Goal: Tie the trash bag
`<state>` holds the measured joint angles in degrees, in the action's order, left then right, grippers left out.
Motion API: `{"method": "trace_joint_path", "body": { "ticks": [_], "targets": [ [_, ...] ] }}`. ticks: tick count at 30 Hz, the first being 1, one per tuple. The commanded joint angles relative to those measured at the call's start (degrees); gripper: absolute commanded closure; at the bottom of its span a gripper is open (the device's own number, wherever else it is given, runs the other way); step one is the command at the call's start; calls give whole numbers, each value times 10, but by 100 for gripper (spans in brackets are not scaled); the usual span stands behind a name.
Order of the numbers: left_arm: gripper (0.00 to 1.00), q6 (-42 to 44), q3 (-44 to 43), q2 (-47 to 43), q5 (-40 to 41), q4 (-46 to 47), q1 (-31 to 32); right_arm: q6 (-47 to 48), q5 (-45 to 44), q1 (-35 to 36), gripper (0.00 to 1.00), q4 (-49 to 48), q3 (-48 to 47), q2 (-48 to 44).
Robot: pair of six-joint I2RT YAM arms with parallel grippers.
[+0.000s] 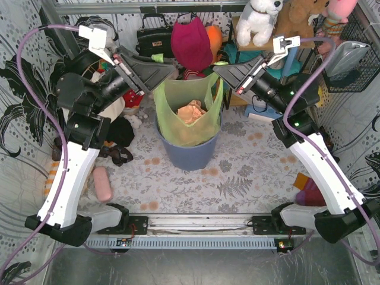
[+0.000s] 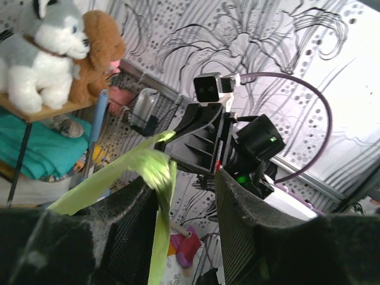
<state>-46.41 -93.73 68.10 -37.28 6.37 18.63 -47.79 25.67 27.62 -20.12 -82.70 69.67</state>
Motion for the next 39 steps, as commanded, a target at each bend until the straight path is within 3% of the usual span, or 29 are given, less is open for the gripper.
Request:
{"method": "trace_joint_path", "body": {
  "ticks": [1,3,5,8,10,13,20,23,25,27,39],
  "targets": [
    [51,31,-31,30,19,-31,-5,-25,-4,-1,86,-67,-24,23],
    [55,34,-86,56,7,-42,-8,-27,4,-2,78,-66,-67,49],
    [55,40,-158,88,-4,-64,-10,-33,21,-1,77,-66,-131,82],
    [55,46,-259,128,-9,-104,-15,-44,48,-1,89,-57,-233,125],
    [57,45,-279,133,-13,-105,-18,-43,51,0,97,-49,-273,134],
    [60,39,-241,114,-11,-80,-19,-24,38,0,99,-29,-259,118],
    [62,9,-101,56,-3,-2,-19,-3,-10,-1,96,-10,-102,29],
    [62,-14,-55,50,-9,30,-19,0,-31,0,86,9,-49,3],
    [52,-28,-38,51,-17,43,-19,2,-38,0,70,29,-34,-8],
    [45,-42,-32,58,-35,50,-19,2,-38,0,61,52,-27,-16],
    [40,-154,-38,104,-141,183,-10,-12,-13,0,56,64,-25,-36]
  ]
}}
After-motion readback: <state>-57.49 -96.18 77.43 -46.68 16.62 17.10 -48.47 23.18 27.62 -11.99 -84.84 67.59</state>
